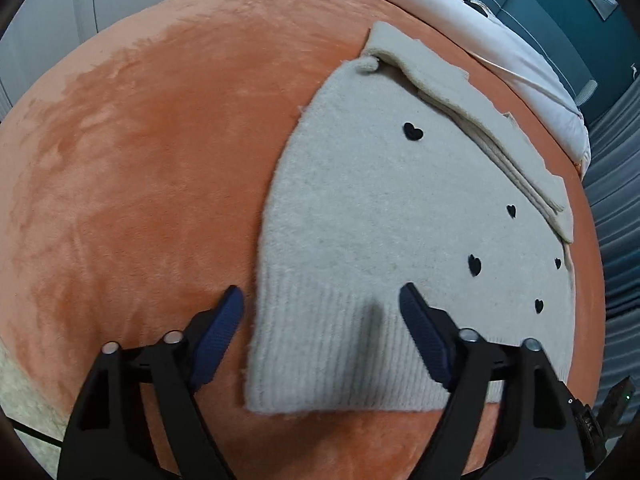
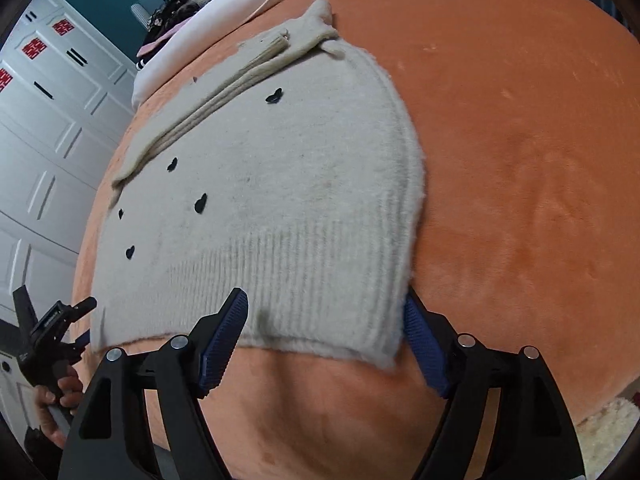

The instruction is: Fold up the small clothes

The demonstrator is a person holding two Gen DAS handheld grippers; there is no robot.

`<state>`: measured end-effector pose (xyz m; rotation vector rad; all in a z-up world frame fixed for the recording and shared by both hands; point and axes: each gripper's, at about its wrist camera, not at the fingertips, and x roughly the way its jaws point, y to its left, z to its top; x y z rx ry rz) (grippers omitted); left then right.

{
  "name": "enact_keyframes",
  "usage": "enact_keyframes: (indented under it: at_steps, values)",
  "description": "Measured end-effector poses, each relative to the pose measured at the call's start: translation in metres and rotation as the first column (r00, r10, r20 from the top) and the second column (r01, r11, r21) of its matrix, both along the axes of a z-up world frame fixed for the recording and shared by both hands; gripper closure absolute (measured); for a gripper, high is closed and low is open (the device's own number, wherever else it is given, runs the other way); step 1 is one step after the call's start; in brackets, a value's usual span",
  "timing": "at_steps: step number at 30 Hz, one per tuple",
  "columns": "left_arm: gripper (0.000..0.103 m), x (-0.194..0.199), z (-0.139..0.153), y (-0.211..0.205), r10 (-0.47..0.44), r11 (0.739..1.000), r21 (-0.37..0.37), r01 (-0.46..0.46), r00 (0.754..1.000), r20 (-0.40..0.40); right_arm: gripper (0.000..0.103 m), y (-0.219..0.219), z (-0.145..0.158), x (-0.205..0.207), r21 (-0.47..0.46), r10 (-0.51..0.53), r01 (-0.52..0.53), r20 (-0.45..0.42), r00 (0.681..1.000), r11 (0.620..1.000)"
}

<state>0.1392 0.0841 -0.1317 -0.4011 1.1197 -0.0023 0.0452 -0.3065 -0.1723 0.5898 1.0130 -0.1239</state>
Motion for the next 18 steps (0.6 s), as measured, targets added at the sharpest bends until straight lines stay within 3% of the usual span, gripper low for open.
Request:
enact_keyframes:
  at_steps: [2, 3, 5, 10, 14, 18]
  values:
    - [0.085, 0.007, -0.002, -0.003, 0.014, 1.0, -0.001, -0.014, 0.999, -0.037, 0.073, -0.002, 0.003, 0.01, 0.05, -0.011, 0.01, 0.023, 1.0, 0.999]
    - [0.092, 0.008, -0.001, -0.002, 0.021, 0.999, -0.026, -0.022, 0.999, -0.049, 0.091, -0.003, 0.007, 0.015, 0.108, -0.021, 0.018, 0.033, 0.999, 0.994]
    - [0.093, 0.003, 0.01, 0.006, 0.043, 0.994, -0.095, -0.048, 0.998, -0.054, 0.092, 0.0, 0.031, 0.014, 0.123, -0.039, 0.025, 0.11, 0.993, 0.992]
    - [0.096, -0.049, 0.066, 0.018, -0.017, 0.994, -0.108, 0.023, 0.998, 0.058, 0.094, 0.005, 0.095, -0.032, 0.072, 0.005, -0.022, 0.222, 0.975, 0.997]
    - [0.097, -0.106, 0.075, 0.028, -0.051, 0.991, -0.12, 0.056, 0.998, 0.048, 0.094, 0.005, 0.099, -0.082, 0.052, 0.044, -0.054, 0.174, 0.984, 0.997]
    - [0.097, -0.16, 0.05, 0.034, -0.081, 0.99, -0.118, 0.074, 0.995, -0.053, 0.094, 0.016, 0.066, -0.136, 0.064, 0.087, -0.09, 0.04, 0.995, 0.994]
